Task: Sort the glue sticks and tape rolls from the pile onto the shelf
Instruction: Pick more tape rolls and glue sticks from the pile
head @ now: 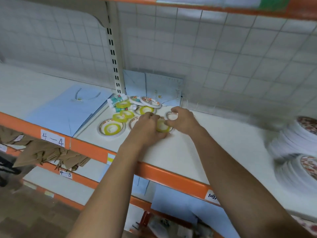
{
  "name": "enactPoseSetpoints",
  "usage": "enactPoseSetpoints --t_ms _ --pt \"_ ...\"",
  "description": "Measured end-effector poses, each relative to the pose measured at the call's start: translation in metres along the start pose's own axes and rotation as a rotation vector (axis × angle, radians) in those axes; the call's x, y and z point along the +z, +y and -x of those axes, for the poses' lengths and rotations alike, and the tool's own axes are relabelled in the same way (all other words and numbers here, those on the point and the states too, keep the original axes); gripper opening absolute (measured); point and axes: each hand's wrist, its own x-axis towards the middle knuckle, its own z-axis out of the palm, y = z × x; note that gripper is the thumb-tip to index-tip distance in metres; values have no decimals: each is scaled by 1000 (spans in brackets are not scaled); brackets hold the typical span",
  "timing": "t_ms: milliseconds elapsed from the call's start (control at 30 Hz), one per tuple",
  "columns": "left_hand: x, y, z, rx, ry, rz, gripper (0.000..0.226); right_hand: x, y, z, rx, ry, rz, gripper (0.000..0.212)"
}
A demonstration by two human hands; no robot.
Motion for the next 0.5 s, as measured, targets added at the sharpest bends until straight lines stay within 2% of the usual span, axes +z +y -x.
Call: enactPoseSetpoints --t_ms 200,367,500 --pt "3 -11 -24 109 -120 14 80 -13 5 30 95 196 -19 68" --pt "6 -20 -43 195 -118 -89 65 -15 8 72 117 279 -105 61" --pt "6 -18 -47 190 -166 -61 86 -21 14 102 165 363 -105 60"
